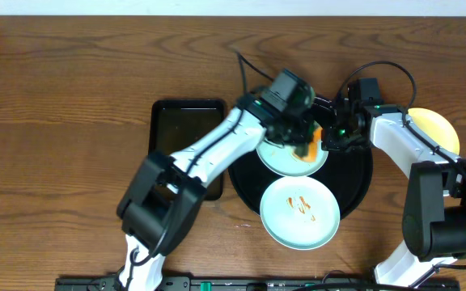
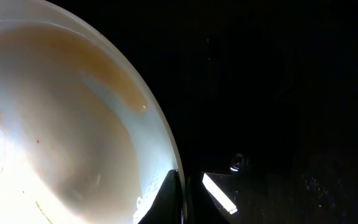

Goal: Clean dirty plates on tray and stack at the side
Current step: 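Scrub the light-blue plate with the sponge while right gripper holds rim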

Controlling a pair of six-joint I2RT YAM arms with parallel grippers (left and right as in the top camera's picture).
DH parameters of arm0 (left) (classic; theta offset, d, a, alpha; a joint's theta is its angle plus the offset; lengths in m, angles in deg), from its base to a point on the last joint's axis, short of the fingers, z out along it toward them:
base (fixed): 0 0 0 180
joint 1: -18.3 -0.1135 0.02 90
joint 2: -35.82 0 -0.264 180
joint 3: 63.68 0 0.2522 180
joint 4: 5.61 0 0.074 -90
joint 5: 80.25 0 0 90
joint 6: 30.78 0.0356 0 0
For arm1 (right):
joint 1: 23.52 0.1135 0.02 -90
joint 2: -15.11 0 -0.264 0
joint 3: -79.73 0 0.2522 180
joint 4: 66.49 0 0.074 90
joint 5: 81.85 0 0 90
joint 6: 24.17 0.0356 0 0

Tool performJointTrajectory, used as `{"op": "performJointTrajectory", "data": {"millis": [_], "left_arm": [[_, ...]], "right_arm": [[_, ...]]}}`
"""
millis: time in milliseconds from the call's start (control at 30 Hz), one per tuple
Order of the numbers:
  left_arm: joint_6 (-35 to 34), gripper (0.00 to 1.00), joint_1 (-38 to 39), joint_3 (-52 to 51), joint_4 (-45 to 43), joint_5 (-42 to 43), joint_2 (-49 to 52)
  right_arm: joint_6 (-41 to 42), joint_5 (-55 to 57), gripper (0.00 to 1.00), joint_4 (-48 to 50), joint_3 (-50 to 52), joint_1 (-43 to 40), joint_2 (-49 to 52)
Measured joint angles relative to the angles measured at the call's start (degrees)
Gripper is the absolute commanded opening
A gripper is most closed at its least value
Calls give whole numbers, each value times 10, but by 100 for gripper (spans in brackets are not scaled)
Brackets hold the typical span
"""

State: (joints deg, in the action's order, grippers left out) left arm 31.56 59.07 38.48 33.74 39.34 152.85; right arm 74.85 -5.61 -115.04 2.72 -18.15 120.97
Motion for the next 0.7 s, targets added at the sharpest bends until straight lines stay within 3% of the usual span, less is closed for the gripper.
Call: {"op": "performJointTrajectory", "data": {"millis": [200, 700], "left_arm": [[-40, 7, 42, 0, 3, -28, 28], [-54, 8, 44, 0, 16, -87, 28]], "right_arm": [[0, 2, 1, -2, 0, 0, 0], [0, 3, 1, -2, 0, 0, 0]]}}
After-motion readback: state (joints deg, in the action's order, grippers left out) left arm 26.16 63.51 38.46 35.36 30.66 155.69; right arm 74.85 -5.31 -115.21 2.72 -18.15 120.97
